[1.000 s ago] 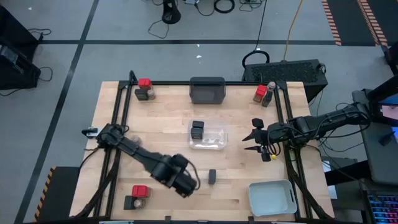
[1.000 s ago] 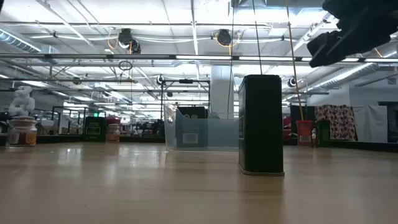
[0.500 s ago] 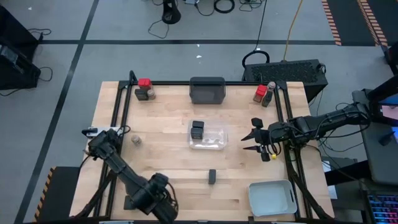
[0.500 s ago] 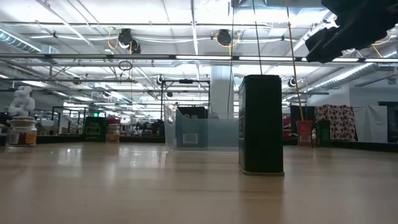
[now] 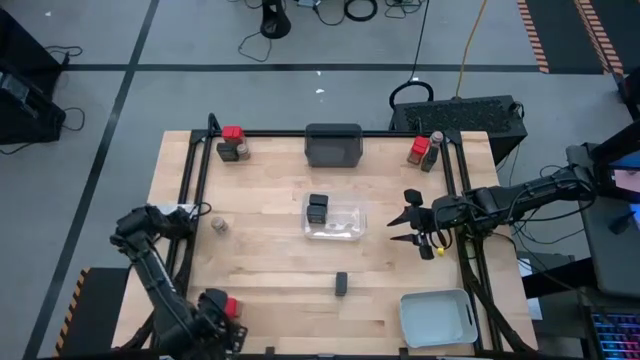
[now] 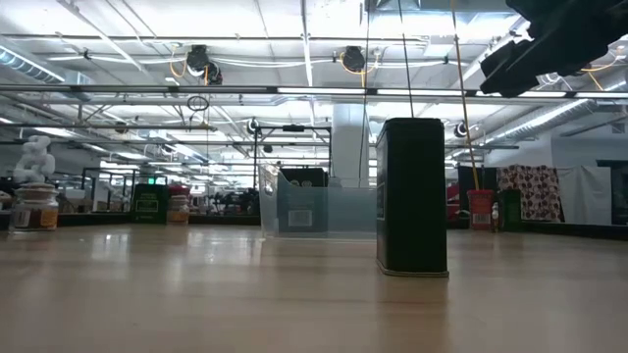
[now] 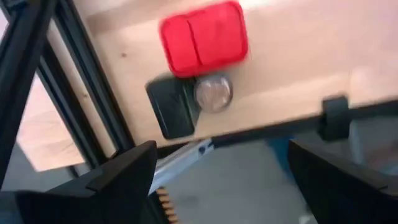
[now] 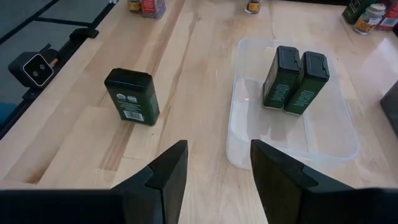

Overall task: Sort spices by type
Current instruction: Put the green seasoning bottle into the transparent bin

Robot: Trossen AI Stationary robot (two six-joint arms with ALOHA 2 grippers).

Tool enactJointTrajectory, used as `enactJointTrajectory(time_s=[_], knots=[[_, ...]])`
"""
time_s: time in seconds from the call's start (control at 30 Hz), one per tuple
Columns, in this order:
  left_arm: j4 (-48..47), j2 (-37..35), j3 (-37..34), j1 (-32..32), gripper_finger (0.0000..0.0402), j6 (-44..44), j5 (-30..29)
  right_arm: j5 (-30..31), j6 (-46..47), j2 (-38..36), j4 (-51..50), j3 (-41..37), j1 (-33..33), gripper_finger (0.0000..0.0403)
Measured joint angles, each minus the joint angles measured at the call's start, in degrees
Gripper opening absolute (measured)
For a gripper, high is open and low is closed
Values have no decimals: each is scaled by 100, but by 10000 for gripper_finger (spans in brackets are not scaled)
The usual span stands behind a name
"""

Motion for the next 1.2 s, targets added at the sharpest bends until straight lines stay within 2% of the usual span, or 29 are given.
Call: enactJointTrajectory(time_s=[0.1, 0.37, 0.67, 0.87, 1.2], knots=[[317, -229, -469, -151, 361, -279, -29, 0, 19, 0, 3, 0, 1, 157], [1271, -520, -1608, -305, 361, -234, -5, 0, 172, 0, 7, 0, 1, 157], [1868, -523, -2050, -615, 361, -302, 29, 4, 412, 0, 26, 0, 0, 157], [2169, -523, -2362, -602, 361, -291, 42, 4, 424, 0, 24, 0, 0, 157], [2103, -523, -2369, -675, 361, -258, -63, 4, 468, 0, 22, 0, 0, 157]])
